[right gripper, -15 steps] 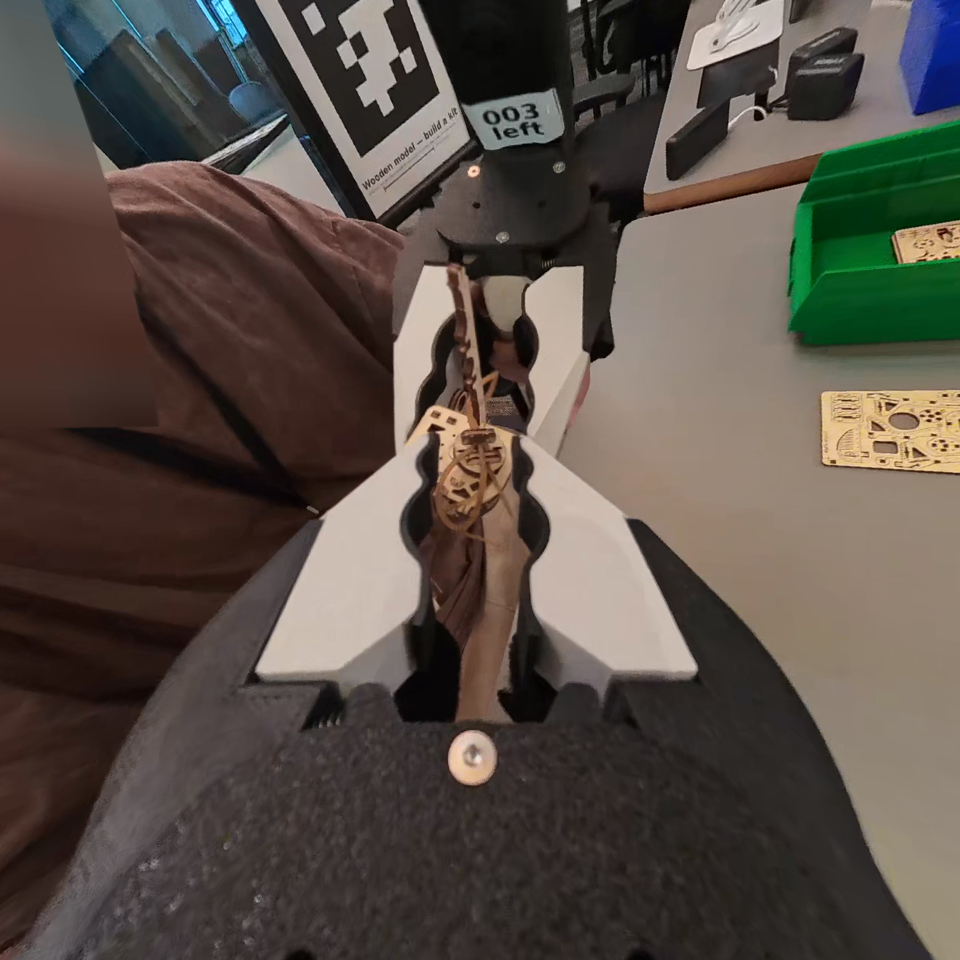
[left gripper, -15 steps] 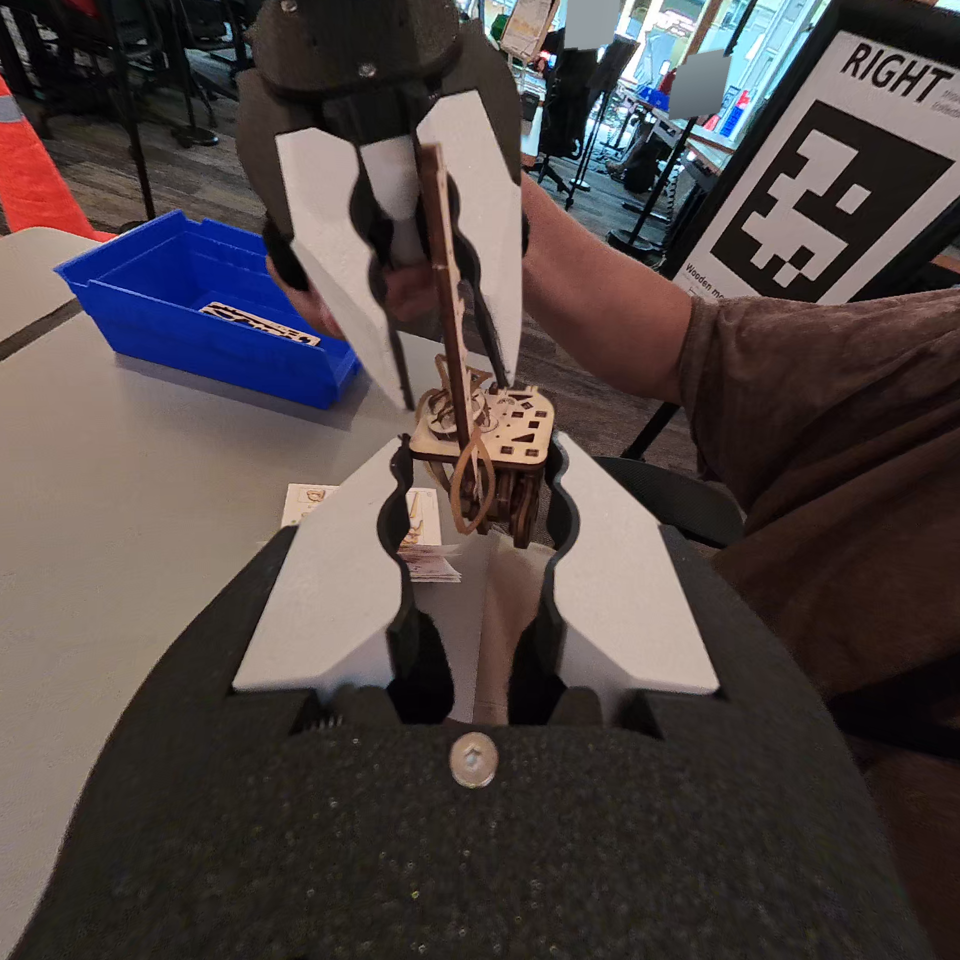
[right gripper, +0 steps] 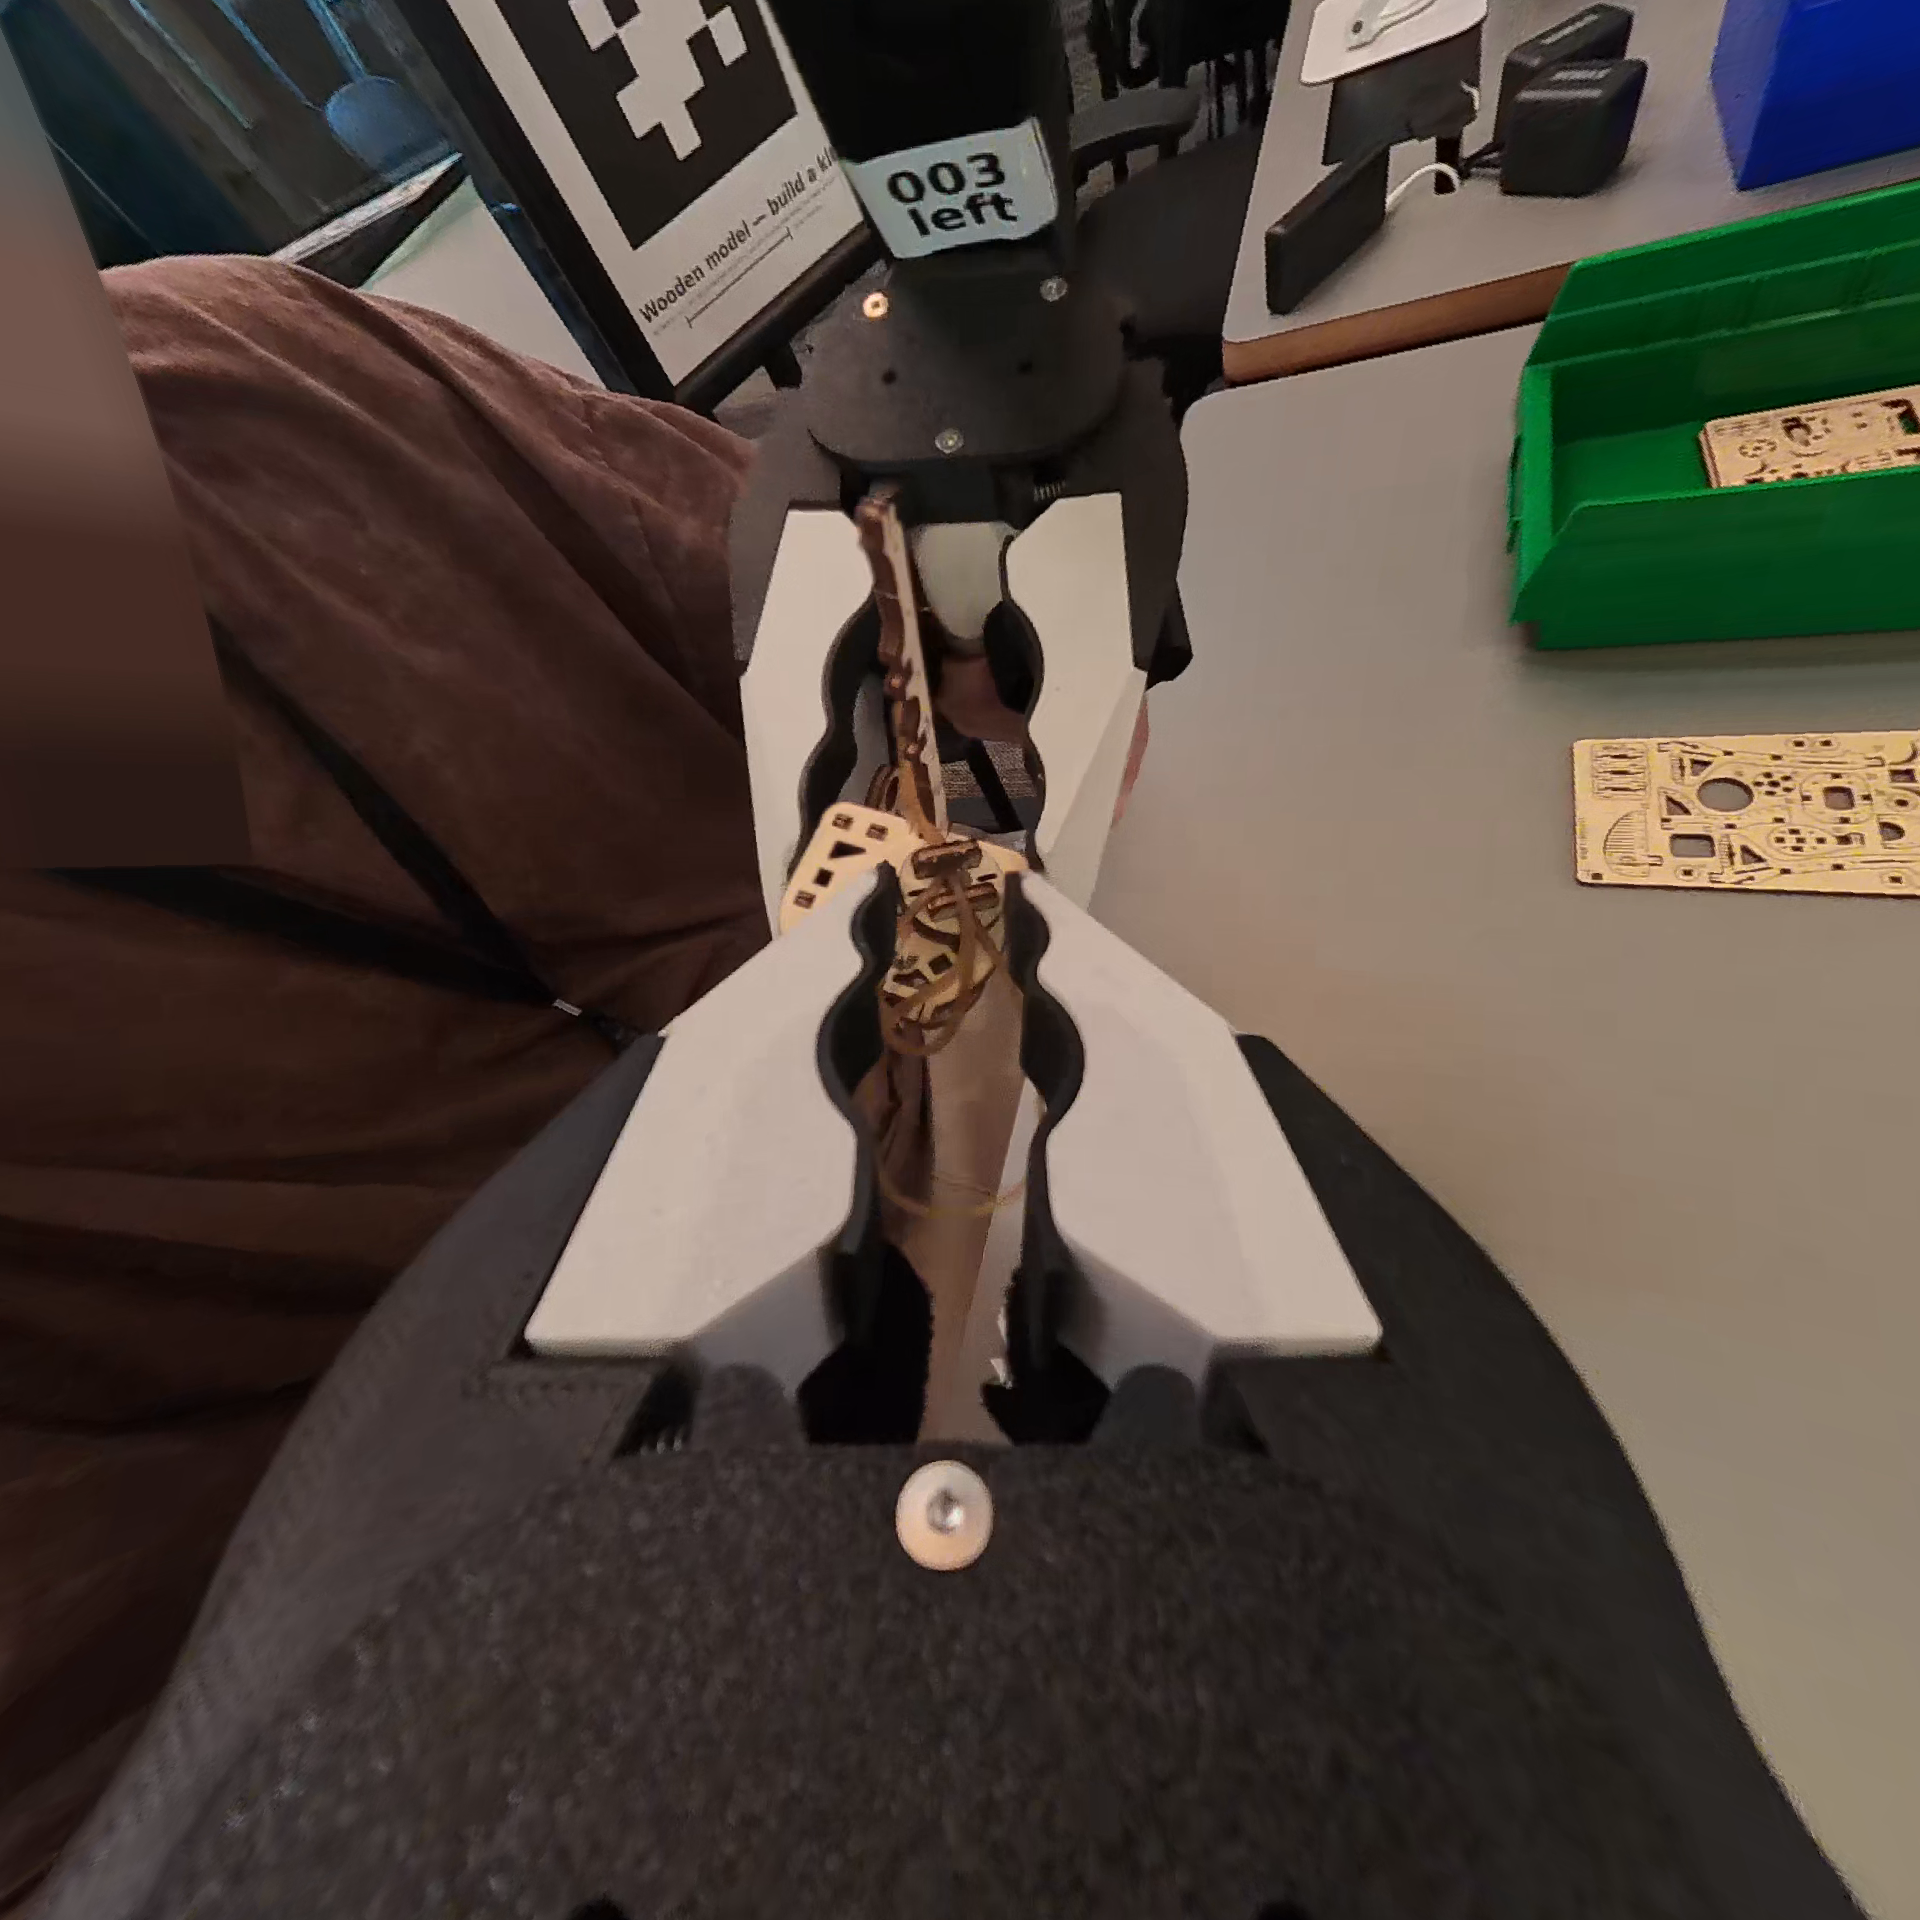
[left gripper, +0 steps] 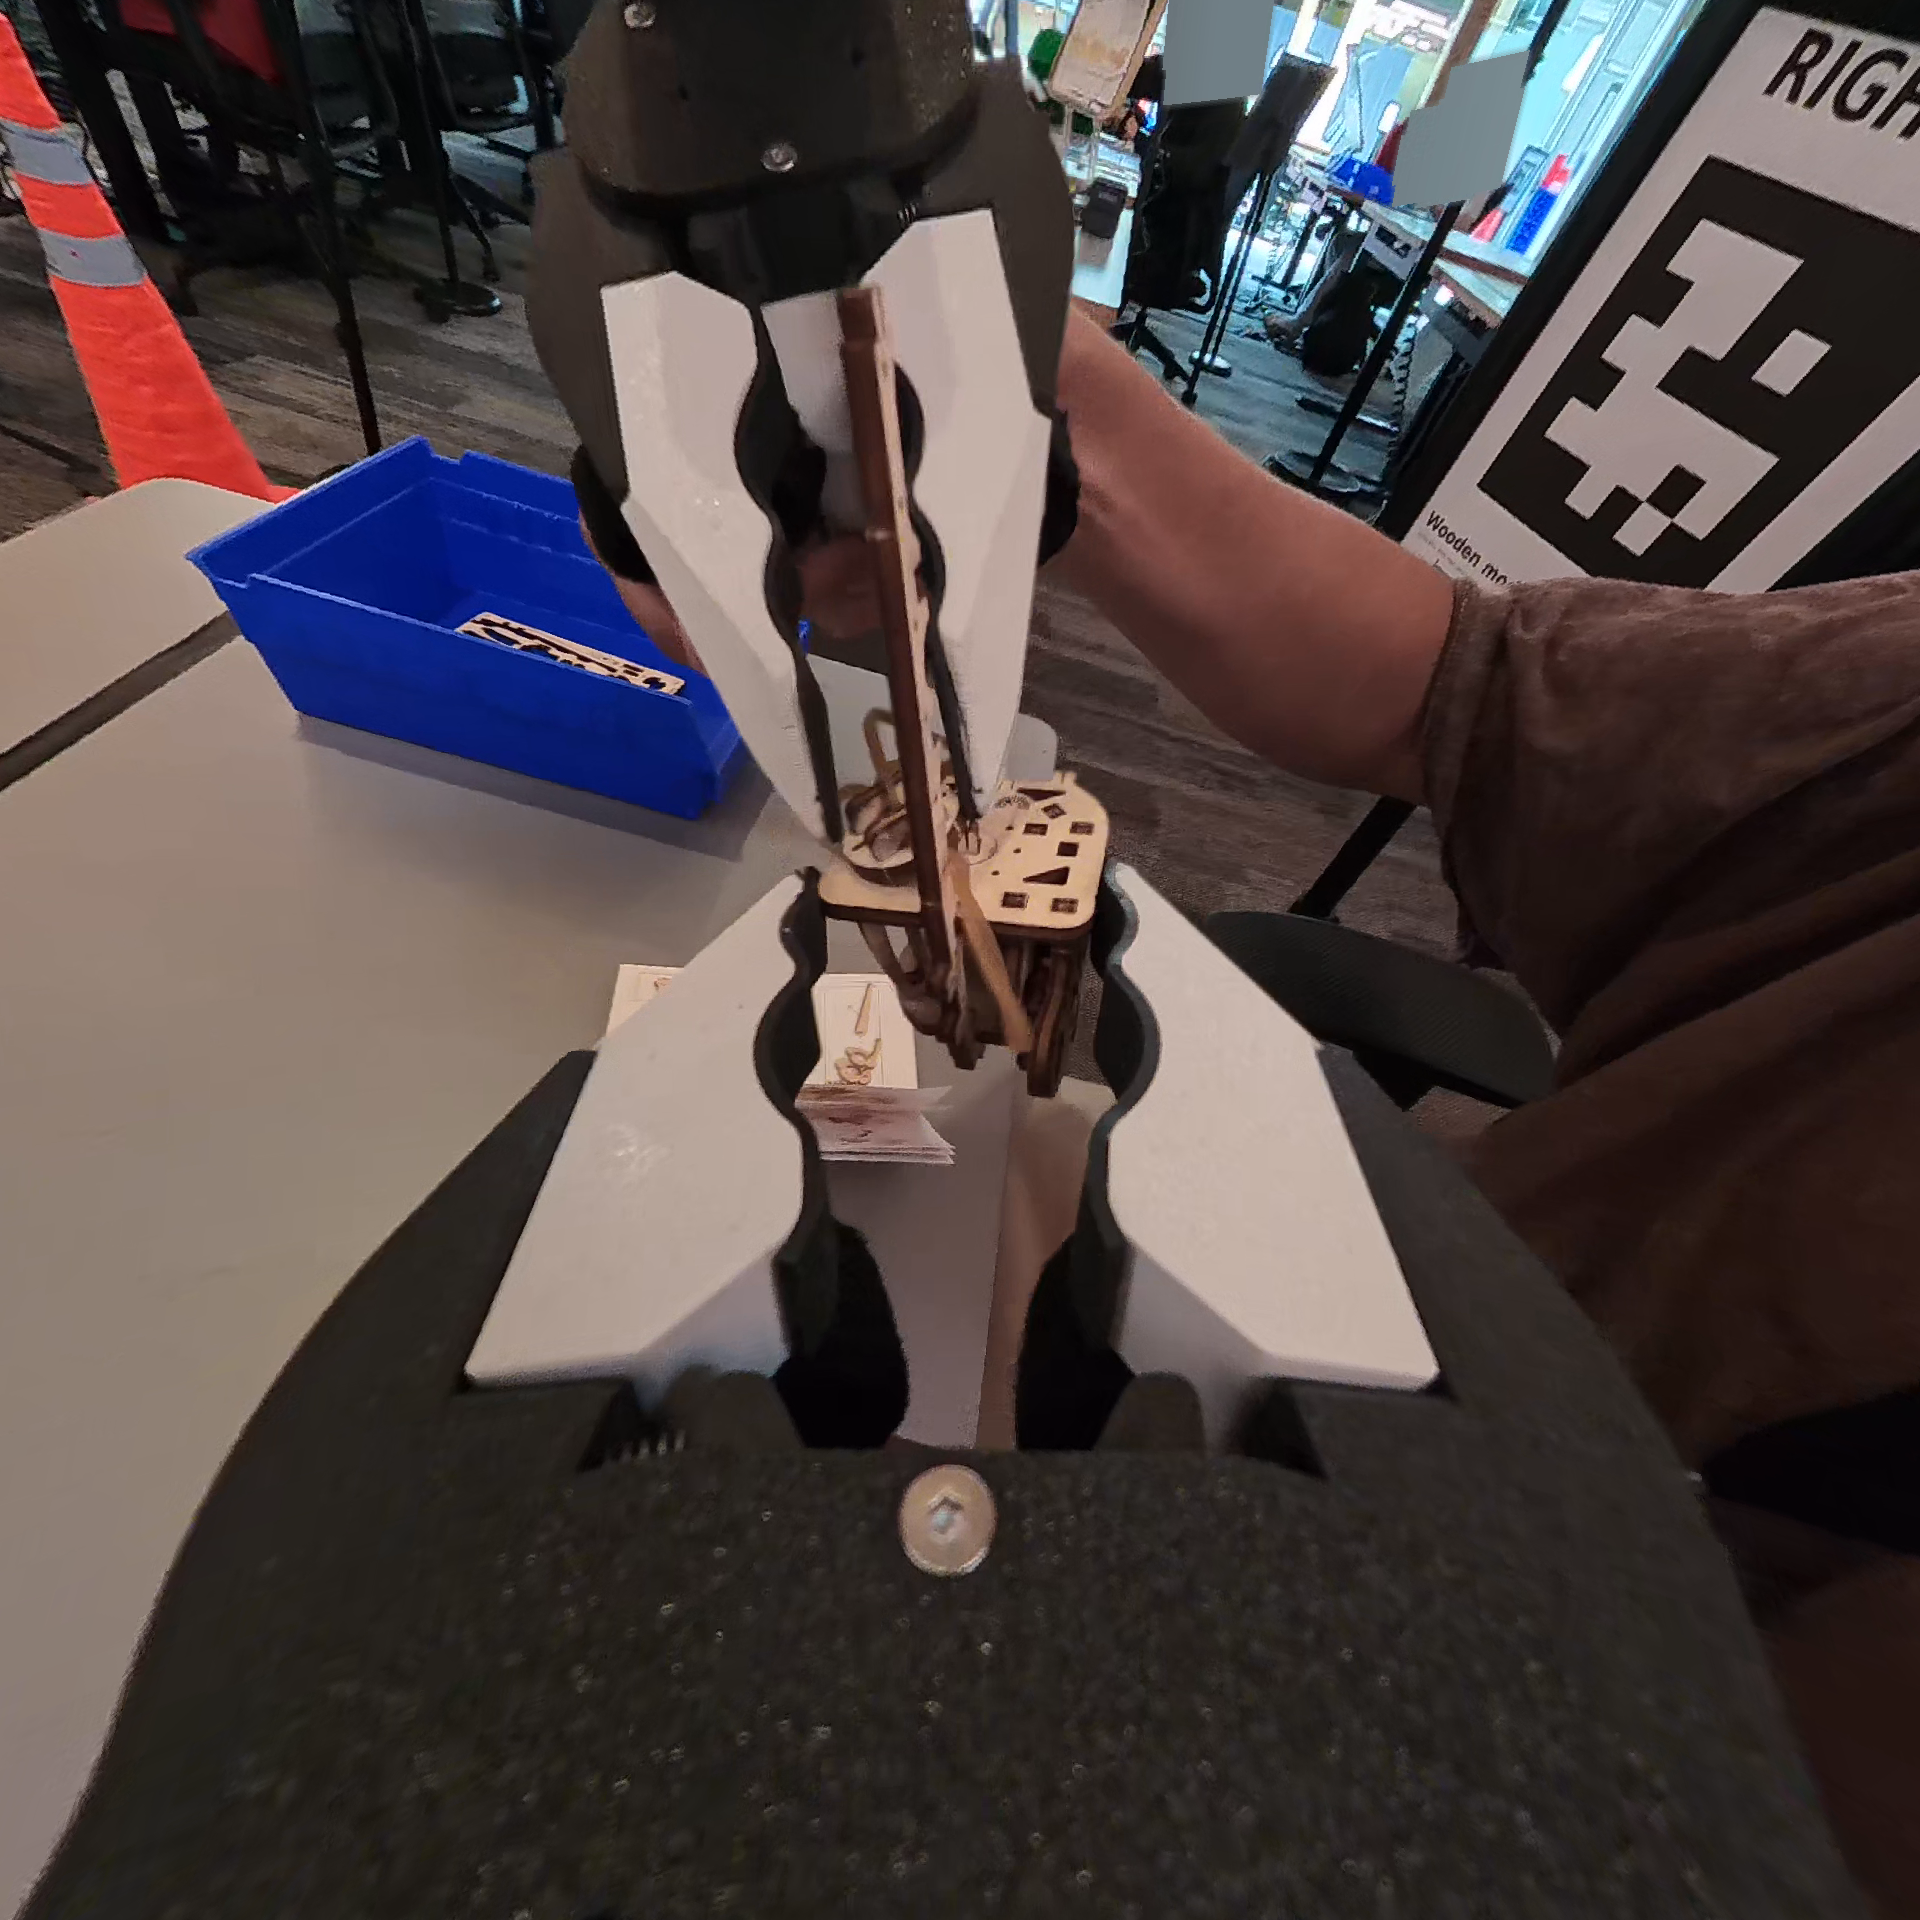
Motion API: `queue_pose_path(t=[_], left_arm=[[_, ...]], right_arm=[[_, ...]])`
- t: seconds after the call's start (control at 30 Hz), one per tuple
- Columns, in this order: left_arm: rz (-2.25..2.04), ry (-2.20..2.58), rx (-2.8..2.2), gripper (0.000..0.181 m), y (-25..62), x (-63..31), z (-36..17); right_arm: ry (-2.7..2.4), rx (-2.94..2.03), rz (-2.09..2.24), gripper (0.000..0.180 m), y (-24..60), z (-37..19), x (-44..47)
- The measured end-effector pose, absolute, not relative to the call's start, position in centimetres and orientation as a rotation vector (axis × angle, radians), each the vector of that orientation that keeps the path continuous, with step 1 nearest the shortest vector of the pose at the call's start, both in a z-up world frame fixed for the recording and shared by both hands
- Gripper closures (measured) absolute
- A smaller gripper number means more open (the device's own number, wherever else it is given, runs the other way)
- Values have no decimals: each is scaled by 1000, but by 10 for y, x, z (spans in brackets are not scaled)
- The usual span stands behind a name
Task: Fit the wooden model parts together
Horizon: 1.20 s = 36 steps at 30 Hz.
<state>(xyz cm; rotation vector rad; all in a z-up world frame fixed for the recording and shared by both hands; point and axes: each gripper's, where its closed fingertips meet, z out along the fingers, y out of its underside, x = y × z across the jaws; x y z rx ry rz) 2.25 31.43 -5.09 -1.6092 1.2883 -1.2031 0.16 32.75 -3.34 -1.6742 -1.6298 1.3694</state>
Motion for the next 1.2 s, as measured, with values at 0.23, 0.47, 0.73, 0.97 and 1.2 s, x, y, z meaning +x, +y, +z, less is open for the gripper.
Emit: queue_pose_path(t=[0.23,0.47,0.73,0.97,1.2], left_arm=[[-1186,1217,-1653,132,327,22,-53],[-1118,1177,-1680,132,338,22,-60],[-1021,1135,-1679,132,347,22,-60],[-978,1099,-1657,132,353,20,-57],[-1017,1098,-1656,131,351,20,-57]], right_arm=[[-1593,-1654,1255,161,333,-31,1],[-1583,-1702,1071,162,341,-39,2],[-1562,-1702,958,161,349,-38,1],[-1552,-1646,833,161,352,-36,1],[-1561,-1630,835,154,349,-35,-1]])
